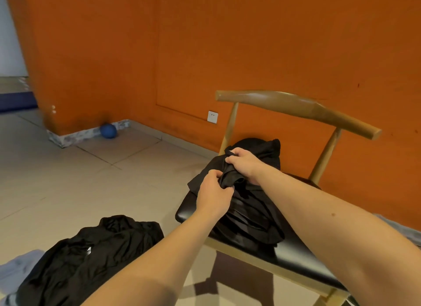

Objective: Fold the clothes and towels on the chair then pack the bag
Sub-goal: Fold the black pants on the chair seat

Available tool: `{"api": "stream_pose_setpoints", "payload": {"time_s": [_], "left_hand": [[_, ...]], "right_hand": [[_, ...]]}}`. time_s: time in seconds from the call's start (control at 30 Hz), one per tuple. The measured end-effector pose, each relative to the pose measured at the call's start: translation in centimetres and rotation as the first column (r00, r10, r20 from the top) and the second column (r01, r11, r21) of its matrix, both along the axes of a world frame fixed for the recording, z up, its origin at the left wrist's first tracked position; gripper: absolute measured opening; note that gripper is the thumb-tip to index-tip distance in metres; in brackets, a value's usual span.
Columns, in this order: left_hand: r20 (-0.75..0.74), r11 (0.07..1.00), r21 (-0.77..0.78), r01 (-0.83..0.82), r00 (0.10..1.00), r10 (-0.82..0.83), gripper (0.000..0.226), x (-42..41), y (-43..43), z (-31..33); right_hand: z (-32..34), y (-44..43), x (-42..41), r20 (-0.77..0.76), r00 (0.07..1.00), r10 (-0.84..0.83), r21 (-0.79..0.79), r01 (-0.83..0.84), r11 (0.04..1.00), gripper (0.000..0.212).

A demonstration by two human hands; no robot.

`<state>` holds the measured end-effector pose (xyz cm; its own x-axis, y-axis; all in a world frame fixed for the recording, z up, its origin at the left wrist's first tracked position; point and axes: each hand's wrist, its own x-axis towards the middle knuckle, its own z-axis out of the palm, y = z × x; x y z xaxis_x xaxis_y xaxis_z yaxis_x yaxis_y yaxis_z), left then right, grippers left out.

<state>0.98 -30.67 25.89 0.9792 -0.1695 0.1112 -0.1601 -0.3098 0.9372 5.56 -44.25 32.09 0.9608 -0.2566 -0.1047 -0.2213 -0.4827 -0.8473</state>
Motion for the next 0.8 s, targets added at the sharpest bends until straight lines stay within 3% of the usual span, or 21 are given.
{"api": "stream_pose_setpoints", "payload": {"time_s": [0.17, 0.33, 0.43, 0.53, 0.63, 0.7, 0.73, 0.8], "left_hand": [[0.084, 0.979, 0.197, -0.045, 0.996, 0.029, 0.046, 0.9, 2.4, -2.0], [0.189, 0.949, 0.298, -0.099, 0.981, 0.043, 0.026, 1.2, 3.7, -2.8], [0.176, 0.940, 0.308, -0.149, 0.979, 0.097, 0.010, 1.3, 4.4, -2.8], [0.112, 0.937, 0.289, -0.198, 0.979, 0.172, 0.015, 1.7, 5.6, -2.8], [0.081, 0.915, 0.272, -0.298, 0.955, 0.287, 0.034, 2.6, 7.0, -3.1], [0.198, 0.886, 0.264, -0.381, 0.920, 0.337, 0.051, 2.9, 7.3, -3.3], [0.289, 0.895, 0.246, -0.373, 0.909, 0.300, 0.051, 2.8, 7.2, -3.2], [0.437, 0.941, 0.270, -0.203, 0.897, 0.068, 0.044, 2.3, 6.2, -2.5]], "right_hand": [[-2.2, 1.9, 1.4, -0.050, 0.999, 0.007, -0.038, -0.009, 0.999, 0.003], [-3.9, 2.7, 2.3, -0.093, 0.996, -0.010, -0.088, 0.002, 0.996, 0.011], [-3.9, 2.9, 2.4, -0.116, 0.993, 0.021, 0.032, -0.017, 0.999, 0.035], [-3.2, 2.8, 1.6, -0.043, 0.999, 0.017, 0.159, -0.010, 0.987, 0.040], [-2.5, 2.1, -1.0, 0.105, 0.994, 0.042, -0.052, -0.037, 0.998, 0.020], [-2.1, 1.2, -3.5, 0.159, 0.983, 0.091, -0.285, -0.043, 0.958, 0.014], [-2.2, 0.7, -4.7, 0.173, 0.979, 0.108, -0.374, -0.036, 0.927, 0.016], [-2.2, -0.1, -7.5, 0.207, 0.972, 0.115, -0.452, -0.009, 0.892, 0.018]]}}
